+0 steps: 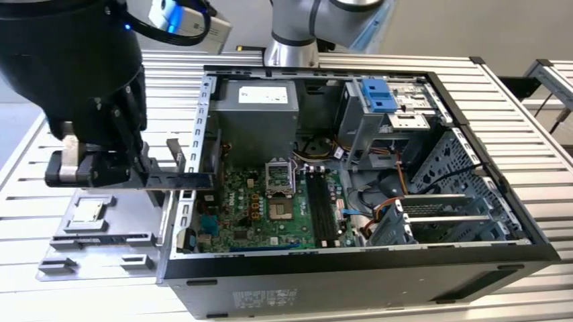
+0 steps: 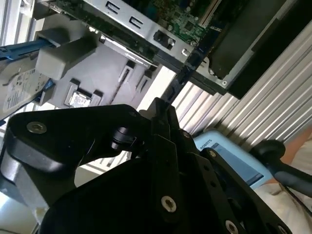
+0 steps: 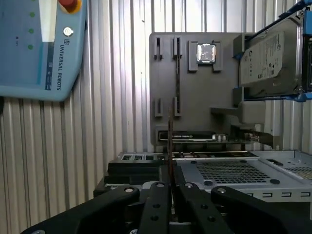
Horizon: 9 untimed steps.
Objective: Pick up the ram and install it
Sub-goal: 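Pick up the ram and move it above insertion slot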
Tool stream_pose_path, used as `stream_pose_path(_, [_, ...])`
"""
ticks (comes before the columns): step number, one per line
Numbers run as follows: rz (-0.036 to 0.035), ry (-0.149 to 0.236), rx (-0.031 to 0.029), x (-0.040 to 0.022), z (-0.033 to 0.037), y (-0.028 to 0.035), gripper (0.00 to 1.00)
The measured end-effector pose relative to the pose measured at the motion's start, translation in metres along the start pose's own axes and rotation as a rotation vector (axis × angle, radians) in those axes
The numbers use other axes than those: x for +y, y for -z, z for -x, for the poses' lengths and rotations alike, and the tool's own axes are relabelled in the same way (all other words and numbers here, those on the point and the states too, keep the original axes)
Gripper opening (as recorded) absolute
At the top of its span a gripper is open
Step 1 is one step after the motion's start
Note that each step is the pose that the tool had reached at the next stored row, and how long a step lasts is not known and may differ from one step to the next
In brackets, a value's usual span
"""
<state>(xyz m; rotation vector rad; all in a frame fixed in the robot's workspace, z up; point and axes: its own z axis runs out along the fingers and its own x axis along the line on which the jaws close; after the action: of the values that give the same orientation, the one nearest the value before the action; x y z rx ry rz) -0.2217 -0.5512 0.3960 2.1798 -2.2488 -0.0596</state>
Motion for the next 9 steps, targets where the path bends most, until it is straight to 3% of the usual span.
stream_pose_path(9, [0.0050,0.000,0.0001,-0.0409,0.0013,0.0014,0.00])
